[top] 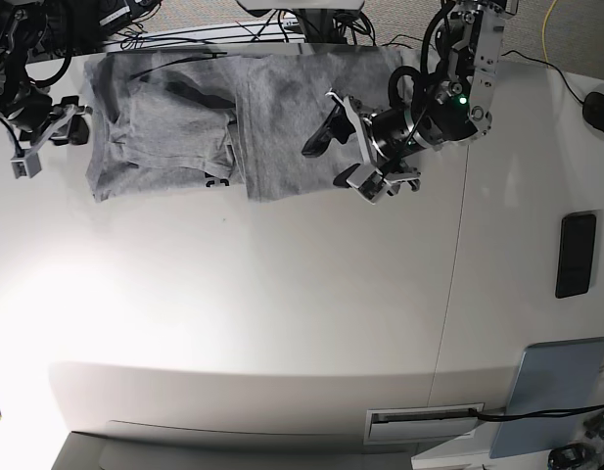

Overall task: Fold the T-shirt properly
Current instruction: 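Move the left gripper aside while the right gripper grasps the strip's other end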

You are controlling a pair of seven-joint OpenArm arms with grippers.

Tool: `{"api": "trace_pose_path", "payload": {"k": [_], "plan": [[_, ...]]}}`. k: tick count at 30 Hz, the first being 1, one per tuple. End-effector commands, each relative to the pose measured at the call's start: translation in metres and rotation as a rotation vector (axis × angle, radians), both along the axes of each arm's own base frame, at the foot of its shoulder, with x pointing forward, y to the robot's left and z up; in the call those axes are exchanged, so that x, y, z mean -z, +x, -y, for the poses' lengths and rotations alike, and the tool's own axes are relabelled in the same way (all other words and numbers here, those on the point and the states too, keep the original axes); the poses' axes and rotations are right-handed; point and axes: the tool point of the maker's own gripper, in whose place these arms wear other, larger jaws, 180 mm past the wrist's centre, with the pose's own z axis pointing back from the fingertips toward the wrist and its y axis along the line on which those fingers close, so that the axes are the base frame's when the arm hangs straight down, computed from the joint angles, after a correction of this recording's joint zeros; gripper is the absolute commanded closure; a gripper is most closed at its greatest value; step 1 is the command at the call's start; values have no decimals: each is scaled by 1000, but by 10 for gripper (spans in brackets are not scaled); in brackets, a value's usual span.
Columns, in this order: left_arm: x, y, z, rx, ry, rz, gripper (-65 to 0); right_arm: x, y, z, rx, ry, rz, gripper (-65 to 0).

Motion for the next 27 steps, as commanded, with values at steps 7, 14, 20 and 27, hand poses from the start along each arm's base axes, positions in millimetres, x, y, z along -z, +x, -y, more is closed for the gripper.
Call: {"api": "trace_pose_path", "payload": {"k": [7, 14, 20, 27], "plan": [[-11, 4, 3, 3, -28, 29, -399, -9, 4, 1, -16, -1, 25, -437], [-10, 3, 3, 5, -21, 22, -399, -6, 8, 4, 68, 64, 40, -444], [-10, 3, 3, 5, -21, 22, -399, 14, 12, 10, 149, 191, 16, -444], [-10, 3, 3, 5, -21, 22, -399, 33, 17, 9, 196, 324, -25, -444]]}}
